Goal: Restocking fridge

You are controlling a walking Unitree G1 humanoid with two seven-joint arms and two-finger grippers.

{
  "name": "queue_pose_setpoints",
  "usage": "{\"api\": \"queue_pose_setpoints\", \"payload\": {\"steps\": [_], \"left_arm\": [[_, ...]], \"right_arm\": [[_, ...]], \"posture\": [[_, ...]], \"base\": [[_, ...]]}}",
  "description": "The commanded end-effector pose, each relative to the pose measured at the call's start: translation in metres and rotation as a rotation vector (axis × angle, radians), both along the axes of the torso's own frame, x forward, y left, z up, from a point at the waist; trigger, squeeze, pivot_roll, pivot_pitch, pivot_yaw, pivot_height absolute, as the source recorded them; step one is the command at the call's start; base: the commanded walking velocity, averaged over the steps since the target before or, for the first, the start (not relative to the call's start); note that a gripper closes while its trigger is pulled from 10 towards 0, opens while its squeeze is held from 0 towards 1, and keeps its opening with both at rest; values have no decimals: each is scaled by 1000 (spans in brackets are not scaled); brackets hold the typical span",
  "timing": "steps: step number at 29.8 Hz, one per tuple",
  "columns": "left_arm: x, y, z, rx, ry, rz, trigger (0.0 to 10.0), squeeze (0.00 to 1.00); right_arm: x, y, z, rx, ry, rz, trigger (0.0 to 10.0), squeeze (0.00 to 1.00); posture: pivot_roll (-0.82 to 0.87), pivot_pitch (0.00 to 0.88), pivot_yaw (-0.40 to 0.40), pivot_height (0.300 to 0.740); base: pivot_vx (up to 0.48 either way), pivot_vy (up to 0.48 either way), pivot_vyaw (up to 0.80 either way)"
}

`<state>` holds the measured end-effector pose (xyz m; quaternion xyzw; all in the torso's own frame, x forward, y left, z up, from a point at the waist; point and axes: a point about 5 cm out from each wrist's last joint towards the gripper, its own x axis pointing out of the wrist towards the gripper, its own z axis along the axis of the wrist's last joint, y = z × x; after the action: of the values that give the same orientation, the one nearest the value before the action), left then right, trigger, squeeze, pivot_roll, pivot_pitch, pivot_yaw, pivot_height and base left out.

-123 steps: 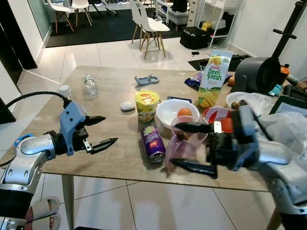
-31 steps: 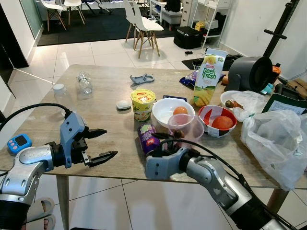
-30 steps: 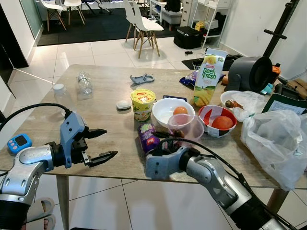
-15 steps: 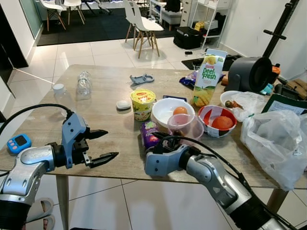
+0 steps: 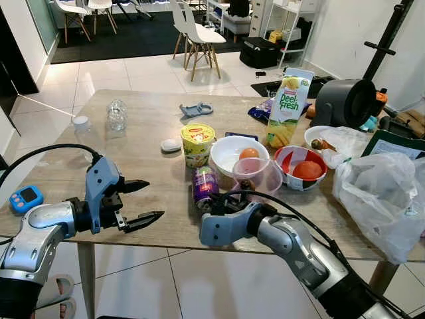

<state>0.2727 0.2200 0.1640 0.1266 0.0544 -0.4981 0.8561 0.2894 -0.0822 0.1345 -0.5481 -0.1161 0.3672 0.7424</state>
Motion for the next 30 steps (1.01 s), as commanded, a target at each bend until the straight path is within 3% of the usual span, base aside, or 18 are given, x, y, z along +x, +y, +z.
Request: {"api": "queue_pose_setpoints", "payload": {"steps": [1, 10, 11, 12, 13, 15, 16, 17, 23, 24, 25, 26, 27, 29, 30], "left_arm": [[-1, -3, 1, 12, -2, -21, 10000, 0], [-1, -3, 1, 12, -1, -22, 10000, 0], [-1, -4, 1, 13, -1, -22, 10000, 0], [-1, -4, 1, 13, -1, -22, 10000, 0], [-1, -4, 1, 13, -1, -22, 10000, 0], [-1, -4, 1, 14, -1, -23, 10000, 0], [-1, -4, 1, 13, -1, -23, 10000, 0], [-1, -4, 1, 13, -1, -23, 10000, 0], [-1, -4, 1, 12, -1, -24, 10000, 0], [-1, -4, 1, 12, 0, -25, 10000, 0], [-1, -4, 1, 12, 0, -26, 10000, 0], [-1, -4, 1, 12, 0, -26, 10000, 0], [-1, -4, 1, 12, 0, -26, 10000, 0], [-1, -4, 1, 12, 1, -27, 10000, 0], [-1, -4, 1, 12, 1, -27, 10000, 0]], "right_arm": [[-2, -1, -2, -18, 9, 3, 0, 0], [-2, -1, -3, -20, 18, 9, 0, 0], [-2, -1, -3, -18, 23, 12, 2549, 0], [-2, -1, -2, -15, 26, 16, 2549, 0], [-2, -1, -1, -7, 26, 16, 10000, 0], [-2, 0, -1, -2, 25, 15, 10000, 0], [-2, 0, -1, 9, 36, 15, 10000, 941], [-3, 1, -2, 8, 36, 20, 10000, 1000], [-3, 2, -2, -2, 11, 18, 10000, 1000], [-2, 3, -2, 0, 12, 11, 10000, 824], [-2, 4, -2, 0, 13, 9, 10000, 290], [-1, 5, -3, -1, 14, 8, 10000, 125], [-1, 5, -3, -1, 14, 8, 10000, 125], [-1, 10, -5, -1, 20, 12, 10000, 0], [-1, 12, -6, -2, 24, 14, 10000, 0]], "posture": [[71, 22, -24, 740], [70, 21, -23, 740], [70, 21, -23, 740], [70, 21, -23, 740], [70, 21, -23, 740], [70, 21, -23, 740], [70, 22, -22, 740], [70, 22, -22, 740], [70, 22, -22, 740], [70, 22, -23, 740], [70, 22, -21, 740], [70, 22, -21, 740], [70, 22, -21, 740], [69, 24, -20, 740], [69, 24, -20, 740]], "base": [[0, 0, 0], [0, 0, 0], [0, 0, 0], [0, 0, 0], [0, 0, 0], [0, 0, 0], [0, 0, 0], [0, 0, 0], [0, 0, 0], [0, 0, 0], [0, 0, 0], [0, 0, 0], [0, 0, 0], [0, 0, 0], [0, 0, 0]]}}
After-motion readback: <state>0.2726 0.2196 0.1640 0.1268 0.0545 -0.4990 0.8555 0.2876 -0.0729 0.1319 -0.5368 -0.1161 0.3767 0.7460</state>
